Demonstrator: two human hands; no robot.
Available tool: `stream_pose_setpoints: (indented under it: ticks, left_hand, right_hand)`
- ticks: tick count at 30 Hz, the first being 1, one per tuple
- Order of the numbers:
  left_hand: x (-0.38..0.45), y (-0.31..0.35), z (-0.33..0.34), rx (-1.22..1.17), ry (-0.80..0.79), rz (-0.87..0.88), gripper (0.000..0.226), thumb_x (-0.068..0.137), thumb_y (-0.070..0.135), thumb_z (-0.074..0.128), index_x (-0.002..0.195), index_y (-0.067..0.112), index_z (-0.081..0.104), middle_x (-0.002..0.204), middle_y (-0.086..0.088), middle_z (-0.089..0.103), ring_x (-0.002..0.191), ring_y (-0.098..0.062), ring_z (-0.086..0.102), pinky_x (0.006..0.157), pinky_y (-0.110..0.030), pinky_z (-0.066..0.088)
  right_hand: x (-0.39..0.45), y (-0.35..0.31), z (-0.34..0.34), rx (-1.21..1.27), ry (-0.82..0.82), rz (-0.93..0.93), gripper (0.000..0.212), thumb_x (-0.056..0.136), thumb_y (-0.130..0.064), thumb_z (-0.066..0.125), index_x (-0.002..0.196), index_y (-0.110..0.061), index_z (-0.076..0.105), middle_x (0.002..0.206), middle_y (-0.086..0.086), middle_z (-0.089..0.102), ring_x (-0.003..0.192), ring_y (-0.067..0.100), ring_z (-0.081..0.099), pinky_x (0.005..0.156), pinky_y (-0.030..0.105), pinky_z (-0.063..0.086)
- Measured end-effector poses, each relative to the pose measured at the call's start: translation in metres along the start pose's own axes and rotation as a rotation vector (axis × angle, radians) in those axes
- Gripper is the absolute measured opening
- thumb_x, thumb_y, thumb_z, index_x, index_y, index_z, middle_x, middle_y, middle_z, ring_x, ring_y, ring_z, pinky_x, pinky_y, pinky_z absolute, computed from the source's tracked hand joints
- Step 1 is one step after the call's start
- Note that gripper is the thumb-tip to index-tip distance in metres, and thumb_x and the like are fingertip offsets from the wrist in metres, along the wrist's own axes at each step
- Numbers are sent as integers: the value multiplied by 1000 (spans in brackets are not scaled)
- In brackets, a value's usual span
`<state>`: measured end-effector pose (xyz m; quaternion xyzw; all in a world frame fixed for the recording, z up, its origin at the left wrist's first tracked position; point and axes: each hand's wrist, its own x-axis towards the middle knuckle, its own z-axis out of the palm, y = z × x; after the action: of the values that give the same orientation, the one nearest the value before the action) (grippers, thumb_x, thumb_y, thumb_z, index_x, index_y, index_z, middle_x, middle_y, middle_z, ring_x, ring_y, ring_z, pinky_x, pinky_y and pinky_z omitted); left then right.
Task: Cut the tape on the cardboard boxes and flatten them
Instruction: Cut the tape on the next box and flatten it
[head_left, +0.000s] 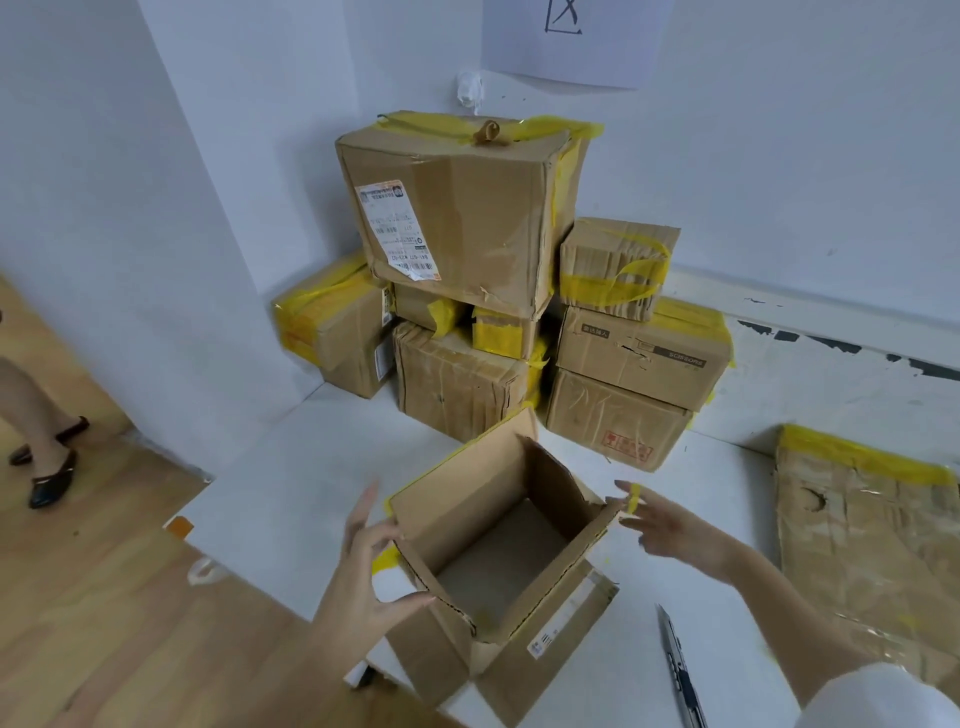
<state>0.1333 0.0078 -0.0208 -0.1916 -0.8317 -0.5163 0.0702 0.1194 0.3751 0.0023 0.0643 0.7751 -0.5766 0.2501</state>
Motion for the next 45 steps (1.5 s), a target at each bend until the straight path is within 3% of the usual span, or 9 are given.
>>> stream_pose_setpoints:
  ticks: [3, 7, 11, 18, 25, 30, 35, 40, 45]
  left_hand:
    - [1, -5, 6, 26, -44, -163, 69, 56, 17, 85, 93, 32, 29, 109, 2, 51, 103, -25, 59, 88, -31, 43]
    - [1, -5, 8, 21, -23, -194, 70, 55, 18, 80, 93, 43, 26, 95, 7, 54, 89, -9, 59, 79, -18, 42]
    - [1, -3, 12, -36, 37, -256, 67, 44, 35, 77, 90, 32, 28, 91, 6, 52, 81, 0, 55, 71, -17, 40]
    - [23, -13, 9, -168, 488, -447, 62, 62, 0, 84, 84, 30, 34, 84, 1, 52, 84, -17, 56, 68, -17, 44]
    - [51, -8, -6, -336, 400, -432, 55, 72, -4, 76, 112, 17, 45, 81, -7, 68, 77, -20, 64, 71, -30, 50]
    - [77, -9, -15, -316, -50, -523, 13, 95, 20, 53, 97, 16, 65, 92, -2, 72, 93, -20, 66, 81, -31, 52]
    - [119, 12, 31, -133, -2, -322, 18, 98, 21, 46, 85, 20, 58, 84, 4, 61, 81, -11, 55, 66, -23, 40]
    - [134, 38, 99, -129, -121, -259, 22, 99, 25, 43, 82, 15, 54, 73, -1, 54, 71, -19, 51, 60, -35, 34]
    - [117, 79, 181, -7, -324, -279, 28, 101, 28, 35, 92, 4, 48, 78, -12, 56, 74, -31, 55, 57, -36, 32]
  right_hand:
    - [16, 8, 15, -253, -101, -12, 100, 86, -6, 65, 147, -27, -11, 156, -5, 8, 145, 19, 9, 107, 27, 25]
    - [39, 3, 40, -229, -42, -98, 115, 76, -22, 78, 148, -28, -11, 153, -8, 3, 142, 19, 10, 106, 22, 29]
    - [49, 12, 50, -138, 129, -81, 76, 71, -17, 81, 132, -16, 36, 116, -11, 48, 114, 14, 47, 75, 12, 49]
    - [37, 18, 42, 163, 448, -109, 39, 71, -2, 79, 106, -4, 63, 102, 9, 70, 101, 27, 64, 84, 37, 54]
    - [32, 4, 45, 267, 519, -165, 32, 75, -3, 76, 101, -15, 63, 102, 4, 69, 95, 20, 65, 82, 37, 54]
    - [29, -8, 43, 262, 694, -188, 26, 77, -17, 76, 95, -22, 56, 97, -4, 64, 85, 4, 59, 63, 15, 45]
    - [1, -15, 29, 208, 987, -57, 57, 79, -29, 74, 123, -9, 45, 114, 5, 59, 88, 11, 56, 68, 19, 42]
    - [-67, 12, 9, -169, 1102, 127, 86, 84, -57, 56, 149, -27, 10, 142, 2, 46, 124, 25, 50, 94, 36, 42]
    - [-141, 66, -9, -463, 1171, 411, 78, 86, -70, 32, 147, -43, -10, 115, 5, 62, 97, 23, 62, 76, 33, 50]
